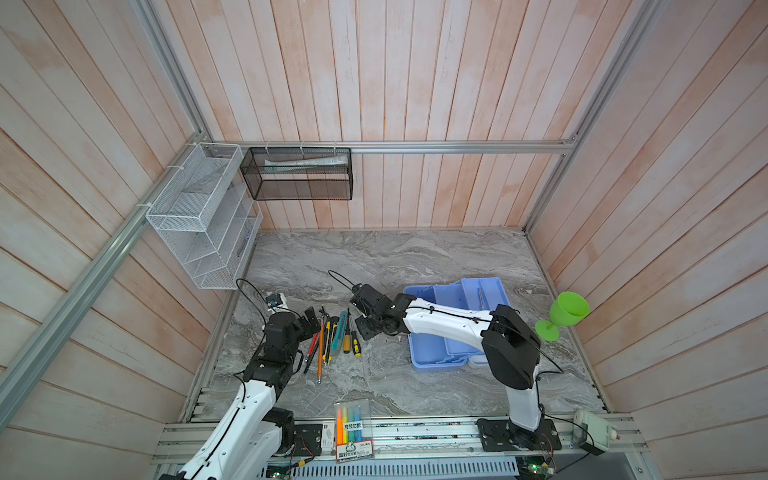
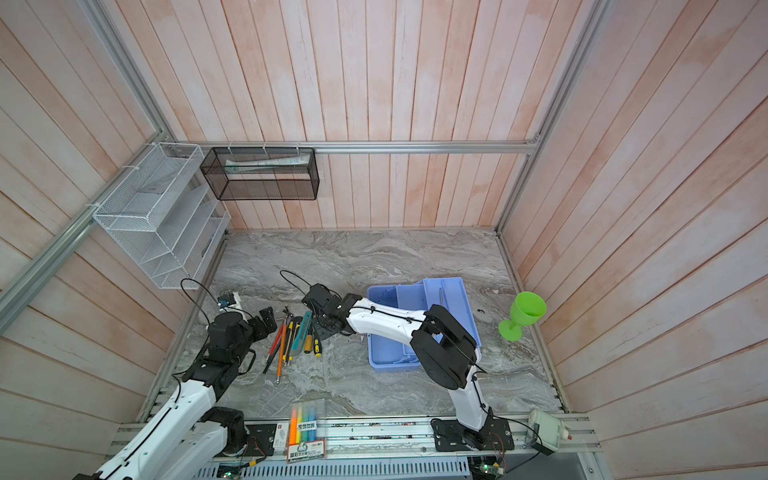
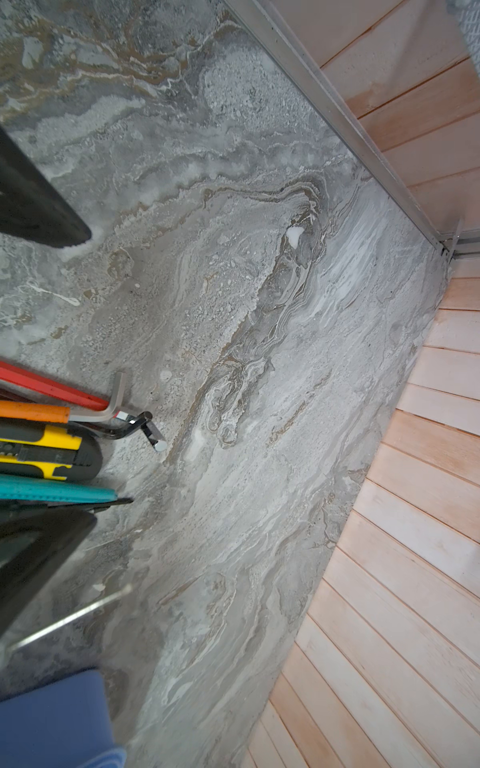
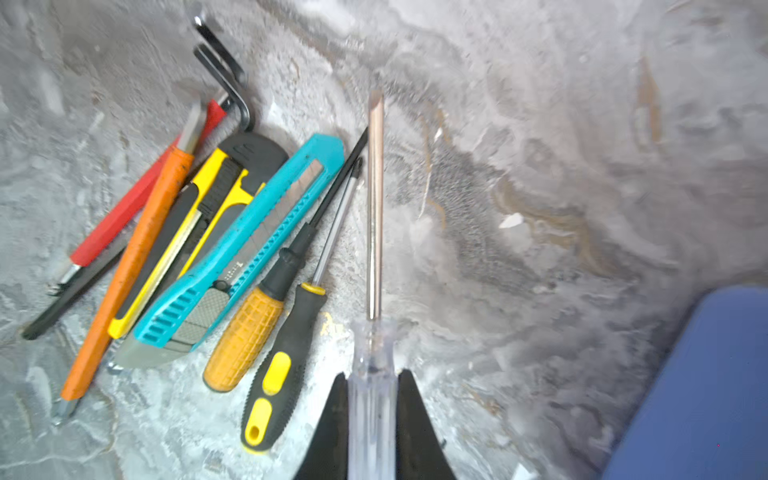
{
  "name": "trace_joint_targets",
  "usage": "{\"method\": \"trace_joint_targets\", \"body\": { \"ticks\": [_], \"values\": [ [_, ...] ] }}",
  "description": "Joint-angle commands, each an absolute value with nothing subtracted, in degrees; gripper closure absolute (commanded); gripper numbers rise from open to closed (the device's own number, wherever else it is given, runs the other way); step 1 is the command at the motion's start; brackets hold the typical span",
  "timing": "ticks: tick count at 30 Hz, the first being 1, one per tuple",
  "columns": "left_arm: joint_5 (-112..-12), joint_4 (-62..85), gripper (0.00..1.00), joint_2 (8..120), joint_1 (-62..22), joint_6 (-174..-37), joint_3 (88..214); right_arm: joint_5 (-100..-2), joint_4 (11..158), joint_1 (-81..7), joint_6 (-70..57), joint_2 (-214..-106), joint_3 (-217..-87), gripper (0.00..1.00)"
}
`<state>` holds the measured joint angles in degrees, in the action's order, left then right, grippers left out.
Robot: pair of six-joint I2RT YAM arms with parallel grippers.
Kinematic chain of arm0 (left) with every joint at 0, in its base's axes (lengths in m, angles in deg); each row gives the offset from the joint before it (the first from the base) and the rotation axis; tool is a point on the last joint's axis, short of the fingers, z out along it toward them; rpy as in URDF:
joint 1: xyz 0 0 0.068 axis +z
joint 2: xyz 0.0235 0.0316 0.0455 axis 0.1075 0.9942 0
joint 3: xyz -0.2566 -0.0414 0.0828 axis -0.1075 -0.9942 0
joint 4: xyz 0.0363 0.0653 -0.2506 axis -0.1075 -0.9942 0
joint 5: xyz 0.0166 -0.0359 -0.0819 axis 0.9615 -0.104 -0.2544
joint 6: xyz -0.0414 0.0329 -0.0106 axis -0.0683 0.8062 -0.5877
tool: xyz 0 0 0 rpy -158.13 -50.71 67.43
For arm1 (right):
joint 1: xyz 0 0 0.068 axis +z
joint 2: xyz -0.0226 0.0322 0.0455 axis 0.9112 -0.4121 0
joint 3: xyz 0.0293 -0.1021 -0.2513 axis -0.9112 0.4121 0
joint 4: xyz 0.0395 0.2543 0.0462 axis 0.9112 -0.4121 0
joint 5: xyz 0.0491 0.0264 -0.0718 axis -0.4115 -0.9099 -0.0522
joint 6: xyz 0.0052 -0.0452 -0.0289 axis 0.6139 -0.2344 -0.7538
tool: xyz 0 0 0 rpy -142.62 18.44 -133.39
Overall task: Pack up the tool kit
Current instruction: 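Move the right gripper back to the tools and grasp the second clear screwdriver, then carry the clear screwdriver over the blue tray and release it with the right gripper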
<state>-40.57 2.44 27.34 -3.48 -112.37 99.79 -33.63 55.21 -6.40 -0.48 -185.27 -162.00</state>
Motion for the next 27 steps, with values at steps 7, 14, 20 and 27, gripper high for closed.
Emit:
{"method": "trace_joint_targets", "body": {
  "ticks": [7, 14, 20, 27],
  "values": [
    [-41.24, 2.6, 0.0, 26.98, -3.13, -112.36, 99.54, -30.09, 49.54, -16.21, -0.64, -168.52, -154.02, 1.0],
    [-41.22, 2.58, 0.0, 27.05, -3.06, -112.37, 99.58, -23.17, 43.65, -24.59, -0.98, -155.35, -147.2, 1.0],
    [-41.33, 2.57, 0.0, 27.15, -3.04, -112.44, 99.65, -22.03, 42.28, -31.87, -1.4, -146.1, -142.43, 1.0],
    [-41.22, 2.5, 0.0, 26.97, -3.05, -112.54, 99.53, -21.4, 41.09, -36.89, -1.51, -142.11, -138.27, 1.0]
  ]
}}
